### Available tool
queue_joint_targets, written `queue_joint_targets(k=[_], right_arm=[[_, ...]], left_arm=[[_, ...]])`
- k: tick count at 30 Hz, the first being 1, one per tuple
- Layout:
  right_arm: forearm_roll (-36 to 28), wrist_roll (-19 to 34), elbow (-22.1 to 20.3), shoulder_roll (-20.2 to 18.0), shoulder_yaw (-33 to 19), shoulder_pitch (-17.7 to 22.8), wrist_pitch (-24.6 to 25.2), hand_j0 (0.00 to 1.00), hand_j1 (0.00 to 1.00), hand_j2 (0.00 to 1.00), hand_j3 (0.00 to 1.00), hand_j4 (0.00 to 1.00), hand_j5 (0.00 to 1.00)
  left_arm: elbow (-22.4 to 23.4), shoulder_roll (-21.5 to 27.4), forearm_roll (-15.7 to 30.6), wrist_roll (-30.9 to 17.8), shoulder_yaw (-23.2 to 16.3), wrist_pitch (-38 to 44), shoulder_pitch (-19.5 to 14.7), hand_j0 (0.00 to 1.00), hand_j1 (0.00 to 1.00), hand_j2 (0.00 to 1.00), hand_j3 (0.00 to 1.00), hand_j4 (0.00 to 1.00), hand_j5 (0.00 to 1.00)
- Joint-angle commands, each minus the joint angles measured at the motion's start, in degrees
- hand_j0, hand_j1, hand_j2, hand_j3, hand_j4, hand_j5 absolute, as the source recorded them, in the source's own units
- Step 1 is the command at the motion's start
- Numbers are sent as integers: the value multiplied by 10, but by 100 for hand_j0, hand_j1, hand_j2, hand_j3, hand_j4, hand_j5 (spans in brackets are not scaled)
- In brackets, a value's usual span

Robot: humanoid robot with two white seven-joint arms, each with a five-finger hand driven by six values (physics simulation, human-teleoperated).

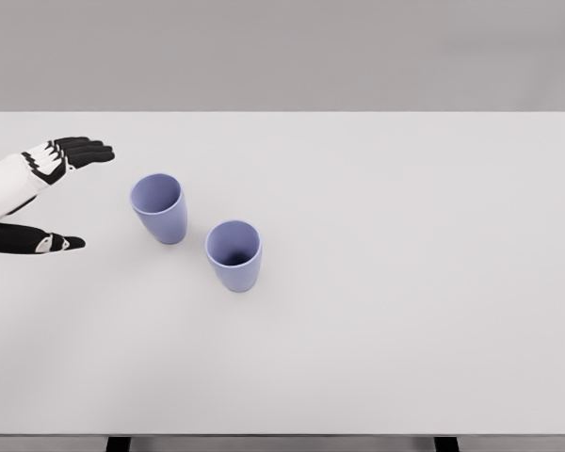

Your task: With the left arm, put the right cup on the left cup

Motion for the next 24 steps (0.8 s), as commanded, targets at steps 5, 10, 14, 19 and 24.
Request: queue_joint_targets(k=[5, 10, 14, 19, 24], right_arm=[[0, 0, 0, 0, 0, 0, 0, 100, 100, 100, 100, 100, 100], [0, 0, 0, 0, 0, 0, 0, 100, 100, 100, 100, 100, 100], [0, -1, 0, 0, 0, 0, 0, 100, 100, 100, 100, 100, 100], [0, 0, 0, 0, 0, 0, 0, 100, 100, 100, 100, 100, 100], [0, 0, 0, 0, 0, 0, 0, 100, 100, 100, 100, 100, 100]], left_arm=[[-1, 0, 5, 0, 2, 1, 1, 100, 100, 100, 100, 100, 100], [4, 1, 8, 1, 13, 1, 1, 100, 100, 100, 100, 100, 100], [-1, 71, 74, 2, 19, 1, 5, 100, 100, 100, 100, 100, 100], [-1, 184, 256, -2, -69, 1, 56, 100, 100, 100, 100, 100, 100], [-1, 203, 325, -2, -144, 1, 57, 100, 100, 100, 100, 100, 100]])
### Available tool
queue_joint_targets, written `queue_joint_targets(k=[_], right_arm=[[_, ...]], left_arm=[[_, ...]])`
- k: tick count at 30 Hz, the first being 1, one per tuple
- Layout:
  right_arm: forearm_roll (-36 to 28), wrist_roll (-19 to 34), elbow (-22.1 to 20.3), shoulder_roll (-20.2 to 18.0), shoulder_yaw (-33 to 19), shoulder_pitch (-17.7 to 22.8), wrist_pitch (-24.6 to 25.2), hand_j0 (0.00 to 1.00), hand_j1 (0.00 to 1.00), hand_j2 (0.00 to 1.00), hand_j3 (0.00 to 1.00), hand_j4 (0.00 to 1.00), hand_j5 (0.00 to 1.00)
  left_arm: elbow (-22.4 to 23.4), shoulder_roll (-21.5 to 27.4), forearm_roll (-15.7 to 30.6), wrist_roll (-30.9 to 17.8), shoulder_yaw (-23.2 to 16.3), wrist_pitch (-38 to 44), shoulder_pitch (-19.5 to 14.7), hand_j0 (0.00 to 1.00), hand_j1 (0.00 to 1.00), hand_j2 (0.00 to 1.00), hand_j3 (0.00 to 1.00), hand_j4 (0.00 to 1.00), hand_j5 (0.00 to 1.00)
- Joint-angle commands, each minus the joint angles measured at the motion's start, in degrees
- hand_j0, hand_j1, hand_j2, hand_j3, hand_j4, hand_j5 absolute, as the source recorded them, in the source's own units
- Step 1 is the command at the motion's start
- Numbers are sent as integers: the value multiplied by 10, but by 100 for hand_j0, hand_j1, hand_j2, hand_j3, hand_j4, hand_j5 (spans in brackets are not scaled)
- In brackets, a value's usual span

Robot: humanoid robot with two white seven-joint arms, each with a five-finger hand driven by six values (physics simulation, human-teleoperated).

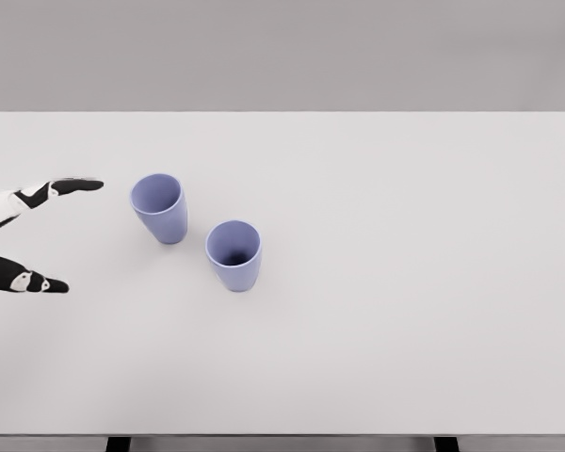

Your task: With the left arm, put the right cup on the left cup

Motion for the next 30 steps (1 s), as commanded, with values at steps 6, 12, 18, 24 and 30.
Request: queue_joint_targets(k=[6, 12, 18, 24, 30], right_arm=[[0, 0, 0, 0, 0, 0, 0, 100, 100, 100, 100, 100, 100], [0, 0, 0, 0, 0, 0, -1, 100, 100, 100, 100, 100, 100], [0, 0, 0, 0, 0, 0, 0, 100, 100, 100, 100, 100, 100], [0, 0, 0, 0, 0, 0, 0, 100, 100, 100, 100, 100, 100], [0, 0, 0, 0, 0, 0, 0, 100, 100, 100, 100, 100, 100]], left_arm=[[0, 24, 72, 0, -69, 1, 45, 100, 100, 100, 100, 100, 100], [0, 9, 89, 2, -72, 1, 74, 100, 100, 100, 100, 100, 100], [0, -53, 98, 2, -79, 1, 73, 100, 100, 100, 100, 100, 100], [-1, -106, 100, 2, -82, 1, 69, 100, 100, 100, 100, 100, 100], [-1, -141, 100, 1, -83, 1, 67, 100, 100, 100, 100, 100, 100]])
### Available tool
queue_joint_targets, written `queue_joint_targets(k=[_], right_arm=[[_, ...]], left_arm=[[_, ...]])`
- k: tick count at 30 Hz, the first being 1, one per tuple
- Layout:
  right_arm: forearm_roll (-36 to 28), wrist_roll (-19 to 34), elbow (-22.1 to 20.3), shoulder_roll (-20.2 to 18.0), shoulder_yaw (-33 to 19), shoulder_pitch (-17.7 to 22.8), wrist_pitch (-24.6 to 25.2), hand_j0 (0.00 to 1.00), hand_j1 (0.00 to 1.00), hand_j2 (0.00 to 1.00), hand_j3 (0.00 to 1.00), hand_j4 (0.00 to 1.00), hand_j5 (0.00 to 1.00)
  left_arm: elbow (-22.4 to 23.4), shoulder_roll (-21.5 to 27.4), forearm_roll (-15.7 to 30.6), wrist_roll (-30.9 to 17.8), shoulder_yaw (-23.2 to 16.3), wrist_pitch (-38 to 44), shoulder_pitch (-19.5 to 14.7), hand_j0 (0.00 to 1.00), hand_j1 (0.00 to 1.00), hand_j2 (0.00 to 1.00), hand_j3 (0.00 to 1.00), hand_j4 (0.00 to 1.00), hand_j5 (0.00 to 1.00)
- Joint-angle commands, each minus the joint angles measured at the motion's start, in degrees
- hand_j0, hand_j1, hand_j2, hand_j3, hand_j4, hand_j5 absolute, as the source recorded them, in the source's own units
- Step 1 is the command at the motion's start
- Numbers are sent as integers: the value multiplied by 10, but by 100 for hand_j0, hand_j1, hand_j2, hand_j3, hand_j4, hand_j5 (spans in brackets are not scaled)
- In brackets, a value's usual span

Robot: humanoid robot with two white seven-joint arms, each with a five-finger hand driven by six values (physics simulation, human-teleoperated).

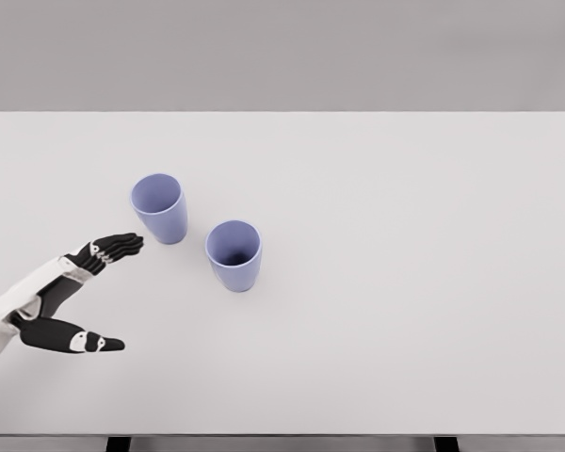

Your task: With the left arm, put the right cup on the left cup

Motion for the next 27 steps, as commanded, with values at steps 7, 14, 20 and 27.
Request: queue_joint_targets(k=[7, 14, 20, 27], right_arm=[[0, 0, 0, 0, 0, 0, 0, 100, 100, 100, 100, 100, 100], [0, 0, 0, 0, 0, 0, 0, 100, 100, 100, 100, 100, 100], [0, 0, 0, 0, 0, 0, 0, 100, 100, 100, 100, 100, 100], [0, 0, 0, 0, 0, 0, 0, 100, 100, 100, 100, 100, 100]], left_arm=[[0, -55, 3, 0, 0, 73, -13, 100, 100, 100, 100, 100, 100], [0, -63, 3, -1, -6, 154, -18, 100, 100, 100, 100, 100, 100], [0, -63, 4, -1, -13, 194, -26, 100, 100, 100, 100, 100, 100], [0, -83, 4, -1, -23, 224, -51, 100, 100, 100, 100, 100, 100]])
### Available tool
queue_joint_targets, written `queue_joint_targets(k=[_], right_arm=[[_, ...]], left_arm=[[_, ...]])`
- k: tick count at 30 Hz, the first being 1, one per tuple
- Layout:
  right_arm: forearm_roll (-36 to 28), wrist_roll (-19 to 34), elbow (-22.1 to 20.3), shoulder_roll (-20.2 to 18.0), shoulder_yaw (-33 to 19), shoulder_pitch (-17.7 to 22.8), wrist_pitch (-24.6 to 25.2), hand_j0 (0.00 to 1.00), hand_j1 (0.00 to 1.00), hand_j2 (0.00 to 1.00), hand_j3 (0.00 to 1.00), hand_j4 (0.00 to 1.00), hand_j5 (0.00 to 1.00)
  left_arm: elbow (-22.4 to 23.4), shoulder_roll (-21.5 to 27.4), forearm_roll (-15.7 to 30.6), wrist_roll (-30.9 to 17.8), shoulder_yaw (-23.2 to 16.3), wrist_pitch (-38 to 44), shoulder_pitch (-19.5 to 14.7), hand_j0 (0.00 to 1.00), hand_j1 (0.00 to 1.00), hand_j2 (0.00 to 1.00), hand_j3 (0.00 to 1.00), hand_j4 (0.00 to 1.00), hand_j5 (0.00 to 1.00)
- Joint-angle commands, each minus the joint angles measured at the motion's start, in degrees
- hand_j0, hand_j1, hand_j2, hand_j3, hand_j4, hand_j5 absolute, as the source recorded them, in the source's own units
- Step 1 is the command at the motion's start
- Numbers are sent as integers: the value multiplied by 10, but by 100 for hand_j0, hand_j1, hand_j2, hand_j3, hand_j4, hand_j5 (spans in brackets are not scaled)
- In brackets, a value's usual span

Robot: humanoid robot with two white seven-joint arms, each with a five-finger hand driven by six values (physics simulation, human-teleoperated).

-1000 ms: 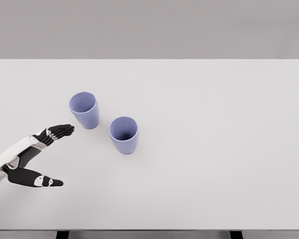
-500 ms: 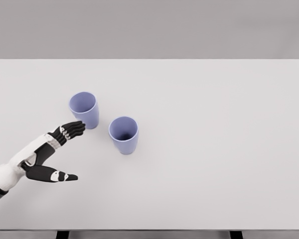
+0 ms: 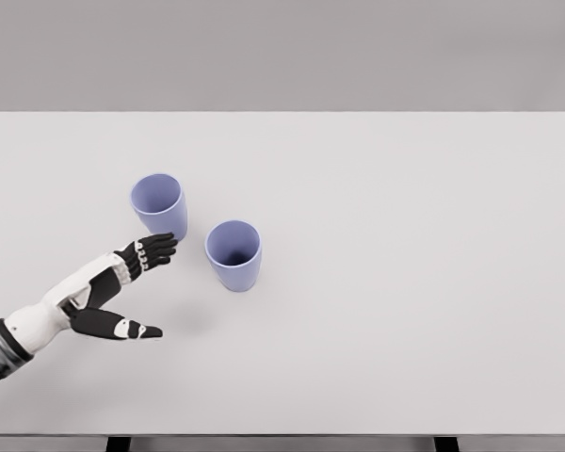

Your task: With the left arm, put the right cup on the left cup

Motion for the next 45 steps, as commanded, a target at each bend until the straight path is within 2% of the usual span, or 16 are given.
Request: queue_joint_targets(k=[1, 15, 33, 45], right_arm=[[0, 0, 0, 0, 0, 0, 0, 100, 100, 100, 100, 100, 100], [0, 0, 0, 0, 0, 0, 0, 100, 100, 100, 100, 100, 100], [0, 0, 0, 0, 0, 0, 0, 100, 100, 100, 100, 100, 100], [0, 0, 0, 0, 0, 0, 0, 100, 100, 100, 100, 100, 100]], left_arm=[[-1, -5, 3, 0, -1, 15, 0, 100, 100, 100, 100, 100, 100], [0, -32, 3, 0, -25, 58, -47, 100, 100, 100, 100, 100, 100], [1, -57, 5, 0, -26, 101, -71, 100, 100, 100, 100, 100, 100], [9, -66, 4, 0, -41, 120, -101, 100, 100, 100, 100, 100, 100]])
